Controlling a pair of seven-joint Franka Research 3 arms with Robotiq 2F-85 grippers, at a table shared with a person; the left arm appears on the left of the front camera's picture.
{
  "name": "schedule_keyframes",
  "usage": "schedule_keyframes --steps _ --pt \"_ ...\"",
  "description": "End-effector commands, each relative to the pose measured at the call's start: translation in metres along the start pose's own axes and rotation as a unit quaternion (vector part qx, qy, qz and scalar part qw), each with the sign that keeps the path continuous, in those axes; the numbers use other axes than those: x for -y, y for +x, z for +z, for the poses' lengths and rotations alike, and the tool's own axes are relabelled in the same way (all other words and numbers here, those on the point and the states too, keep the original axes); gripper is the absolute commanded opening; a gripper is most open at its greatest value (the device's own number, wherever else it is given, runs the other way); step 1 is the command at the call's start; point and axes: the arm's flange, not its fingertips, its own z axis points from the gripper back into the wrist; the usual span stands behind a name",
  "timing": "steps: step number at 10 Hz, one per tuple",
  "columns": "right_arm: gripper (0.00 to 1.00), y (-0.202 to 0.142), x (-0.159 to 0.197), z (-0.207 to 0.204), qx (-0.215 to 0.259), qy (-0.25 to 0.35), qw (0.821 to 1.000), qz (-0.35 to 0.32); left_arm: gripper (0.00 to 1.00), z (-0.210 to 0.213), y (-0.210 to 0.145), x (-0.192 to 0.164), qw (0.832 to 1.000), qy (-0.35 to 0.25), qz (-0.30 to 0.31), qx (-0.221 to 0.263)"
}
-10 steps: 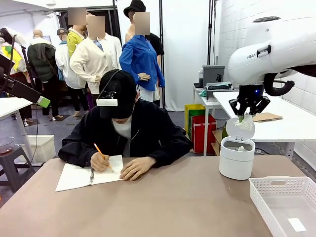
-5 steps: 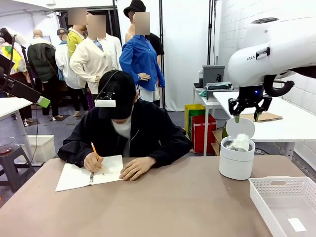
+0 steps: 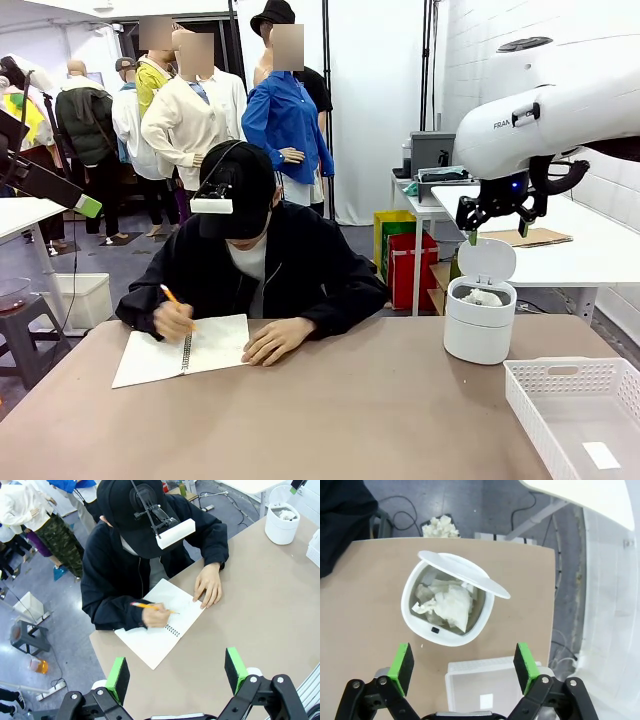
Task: Sort the paper based on its condition.
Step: If a person hands you a paper, place it in the Organizing basket , and if it's crumpled, put it in the Trash can.
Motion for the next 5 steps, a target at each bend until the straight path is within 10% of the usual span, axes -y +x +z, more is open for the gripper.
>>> schedule_keyframes --steps 1,5 --pt "1.00 -0.005 -0.023 0.005 0.000 0.008 1.000 0.023 1.00 0.001 -0.002 0.000 1.000 -0.002 0.001 -0.003" --pt "1.00 0.000 0.000 0.000 0.000 0.000 1.000 0.000 1.00 0.001 -0.002 0.000 1.000 -0.002 0.001 -0.003"
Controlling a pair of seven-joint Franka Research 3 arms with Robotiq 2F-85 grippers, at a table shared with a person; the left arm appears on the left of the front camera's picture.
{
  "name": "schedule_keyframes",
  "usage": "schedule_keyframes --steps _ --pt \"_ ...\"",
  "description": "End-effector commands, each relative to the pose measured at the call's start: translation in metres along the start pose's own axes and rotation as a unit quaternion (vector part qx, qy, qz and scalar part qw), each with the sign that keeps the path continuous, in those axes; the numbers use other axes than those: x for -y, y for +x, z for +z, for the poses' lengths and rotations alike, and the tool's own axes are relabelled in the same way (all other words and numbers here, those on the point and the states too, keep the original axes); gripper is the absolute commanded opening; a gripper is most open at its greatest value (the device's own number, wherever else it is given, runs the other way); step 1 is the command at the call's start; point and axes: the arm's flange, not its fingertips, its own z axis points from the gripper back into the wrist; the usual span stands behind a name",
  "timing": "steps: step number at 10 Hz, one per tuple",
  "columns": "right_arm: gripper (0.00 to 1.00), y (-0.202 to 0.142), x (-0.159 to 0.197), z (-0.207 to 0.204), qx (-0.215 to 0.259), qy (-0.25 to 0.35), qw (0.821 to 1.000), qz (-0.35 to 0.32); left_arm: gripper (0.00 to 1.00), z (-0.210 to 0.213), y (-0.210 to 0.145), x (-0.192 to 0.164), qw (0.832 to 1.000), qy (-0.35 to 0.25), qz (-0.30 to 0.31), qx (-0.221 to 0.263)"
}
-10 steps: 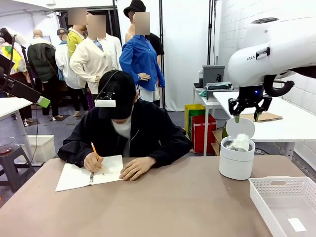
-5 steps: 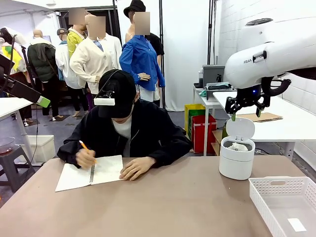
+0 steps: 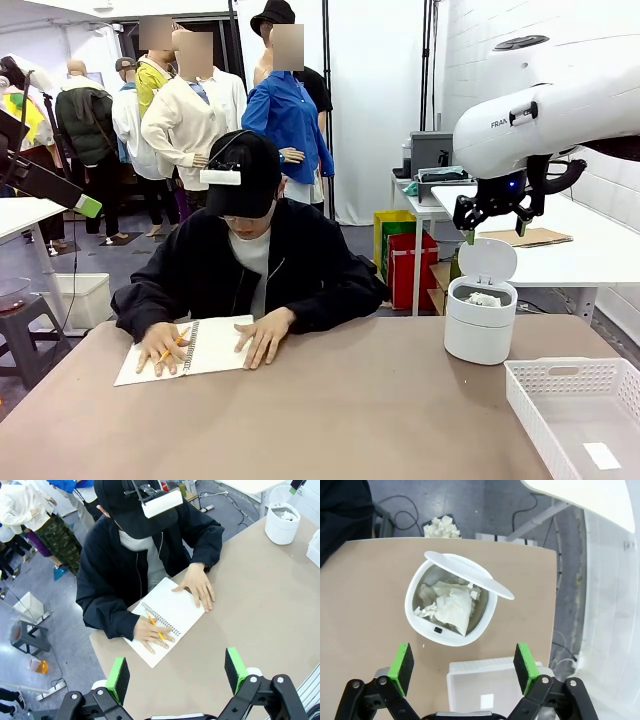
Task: Sort the paper based on its condition.
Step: If a person hands you a paper, place it in the Organizing basket , and if it's crumpled, put it in the Trash can.
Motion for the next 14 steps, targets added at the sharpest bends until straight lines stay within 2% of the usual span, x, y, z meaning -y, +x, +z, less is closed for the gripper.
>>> schedule_keyframes --steps 1,10,12,14 --pt "1.00 0.000 0.001 -0.001 0.000 0.000 1.000 -0.001 1.00 0.001 -0.002 0.000 1.000 -0.002 0.001 -0.003" --pt "1.00 0.000 0.001 0.000 0.000 0.000 1.000 -0.001 1.00 0.001 -0.002 0.000 1.000 -0.002 0.001 -0.003" --pt "1.00 -0.036 -0.050 0.035 0.039 0.049 0.993 0.104 1.00 0.001 -0.002 0.000 1.000 -0.002 0.001 -0.003" --pt "1.00 -0.048 -0.081 0.061 0.064 0.075 0.979 0.178 1.00 0.001 -0.002 0.000 1.000 -0.002 0.001 -0.003"
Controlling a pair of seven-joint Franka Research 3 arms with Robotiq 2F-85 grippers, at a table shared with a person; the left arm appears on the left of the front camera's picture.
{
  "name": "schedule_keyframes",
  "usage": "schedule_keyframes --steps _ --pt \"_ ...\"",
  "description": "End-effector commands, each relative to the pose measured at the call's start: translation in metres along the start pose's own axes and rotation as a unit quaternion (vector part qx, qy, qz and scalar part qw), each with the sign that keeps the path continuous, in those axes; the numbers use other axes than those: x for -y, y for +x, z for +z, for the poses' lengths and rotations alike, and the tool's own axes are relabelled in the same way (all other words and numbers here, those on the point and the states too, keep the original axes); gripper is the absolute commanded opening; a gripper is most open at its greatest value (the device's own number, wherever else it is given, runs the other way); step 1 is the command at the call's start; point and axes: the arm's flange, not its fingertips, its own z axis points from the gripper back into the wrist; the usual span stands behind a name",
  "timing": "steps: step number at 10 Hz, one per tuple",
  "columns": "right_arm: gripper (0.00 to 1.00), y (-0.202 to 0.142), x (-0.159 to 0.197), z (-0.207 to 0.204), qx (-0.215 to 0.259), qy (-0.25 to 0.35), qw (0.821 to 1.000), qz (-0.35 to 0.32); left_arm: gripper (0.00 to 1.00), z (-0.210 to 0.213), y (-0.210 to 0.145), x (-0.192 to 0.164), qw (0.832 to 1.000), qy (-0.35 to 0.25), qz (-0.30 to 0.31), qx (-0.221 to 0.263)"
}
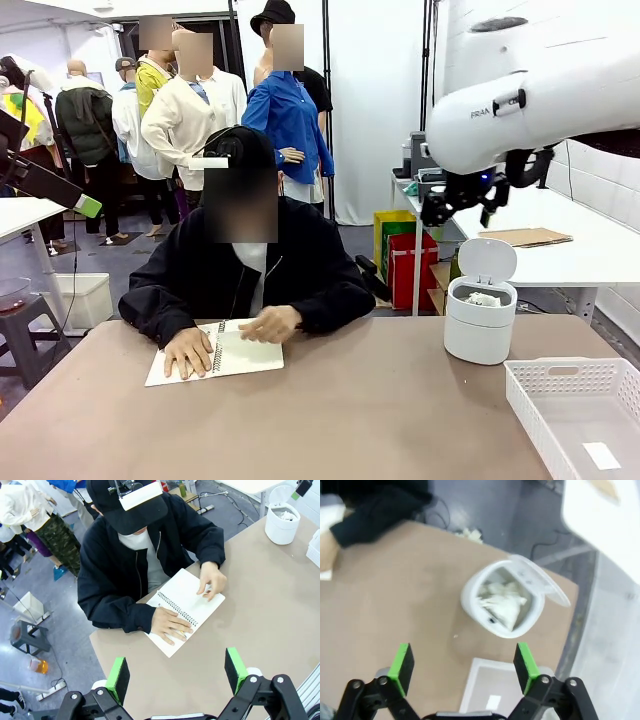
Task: Sort the paper based on its condition.
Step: If a person hands you a paper, place it in the Organizing basket , and if it's crumpled, put it in the Trash can.
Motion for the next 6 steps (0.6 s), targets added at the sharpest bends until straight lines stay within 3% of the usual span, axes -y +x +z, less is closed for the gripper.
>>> schedule_keyframes --steps 1,4,6 --pt "1.00 -0.011 -0.017 0.014 0.028 0.044 0.996 0.075 1.00 0.001 -0.002 -0.001 1.000 -0.003 0.001 -0.003" --pt "1.00 -0.011 -0.053 0.049 0.105 0.098 0.973 0.180 1.00 0.001 -0.002 -0.001 1.000 -0.003 0.001 -0.003" --pt "1.00 -0.003 -0.061 0.067 0.133 0.138 0.958 0.213 1.00 0.001 -0.002 -0.001 1.000 -0.003 0.001 -0.003"
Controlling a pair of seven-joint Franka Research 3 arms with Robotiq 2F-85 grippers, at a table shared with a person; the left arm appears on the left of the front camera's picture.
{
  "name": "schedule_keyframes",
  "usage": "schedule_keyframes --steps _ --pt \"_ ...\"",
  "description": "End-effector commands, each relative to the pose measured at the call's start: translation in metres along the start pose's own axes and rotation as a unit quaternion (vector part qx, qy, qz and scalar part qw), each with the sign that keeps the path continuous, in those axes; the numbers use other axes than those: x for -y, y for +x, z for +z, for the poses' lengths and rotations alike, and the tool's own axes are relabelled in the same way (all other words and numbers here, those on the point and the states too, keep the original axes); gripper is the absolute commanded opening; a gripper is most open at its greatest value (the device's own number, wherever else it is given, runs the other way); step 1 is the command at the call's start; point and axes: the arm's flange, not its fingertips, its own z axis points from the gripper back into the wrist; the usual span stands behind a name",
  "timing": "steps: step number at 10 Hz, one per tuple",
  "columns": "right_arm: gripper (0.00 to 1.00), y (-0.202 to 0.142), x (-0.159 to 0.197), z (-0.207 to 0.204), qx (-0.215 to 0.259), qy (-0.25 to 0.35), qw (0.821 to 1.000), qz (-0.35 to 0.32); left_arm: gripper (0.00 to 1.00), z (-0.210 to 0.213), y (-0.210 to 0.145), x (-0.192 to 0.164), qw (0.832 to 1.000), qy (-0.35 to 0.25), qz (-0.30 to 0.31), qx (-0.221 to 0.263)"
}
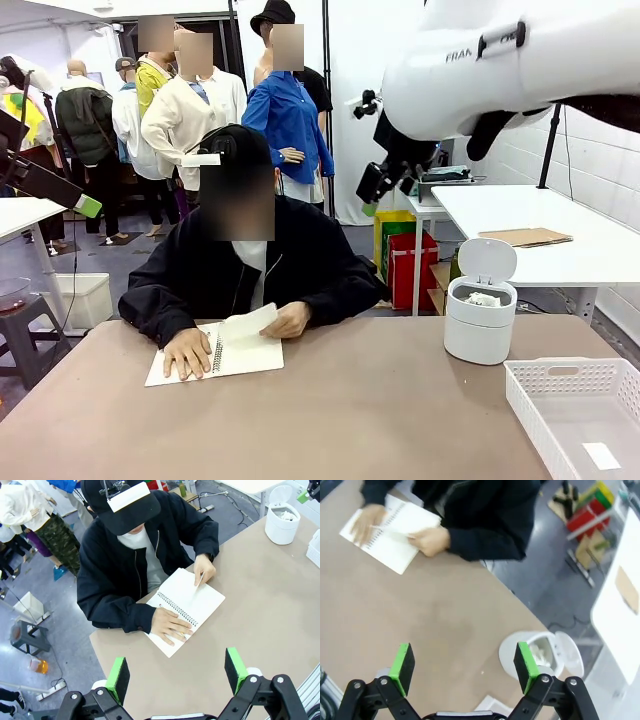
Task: Sort the paper based on its condition.
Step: If a person hands you a paper, place it in the Organizing basket , and if it's crumpled, put it in the Trash can.
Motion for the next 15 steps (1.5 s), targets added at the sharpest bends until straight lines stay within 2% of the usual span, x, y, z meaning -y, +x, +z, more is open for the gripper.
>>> schedule_keyframes --steps 1,4,6,9,10,15 --pt "1.00 -0.003 0.011 0.006 0.026 0.078 0.996 0.029 1.00 0.001 -0.002 0.000 1.000 -0.003 0.001 -0.003" --pt "1.00 0.012 0.023 0.015 0.052 0.119 0.991 0.011 1.00 0.001 -0.002 0.000 1.000 -0.003 0.001 -0.003" --pt "1.00 0.015 0.019 0.023 0.075 0.101 0.992 -0.006 1.00 0.001 -0.002 0.000 1.000 -0.003 0.001 -0.003" --pt "1.00 0.016 0.014 0.021 0.081 0.069 0.994 -0.031 1.00 0.001 -0.002 0.000 1.000 -0.003 0.001 -0.003" --pt "1.00 0.018 0.019 0.028 0.074 0.094 0.993 -0.008 1.00 0.001 -0.002 0.000 1.000 -0.003 0.001 -0.003" --pt "1.00 0.018 0.019 0.028 0.074 0.094 0.993 -0.008 1.00 0.001 -0.002 0.000 1.000 -0.003 0.001 -0.003"
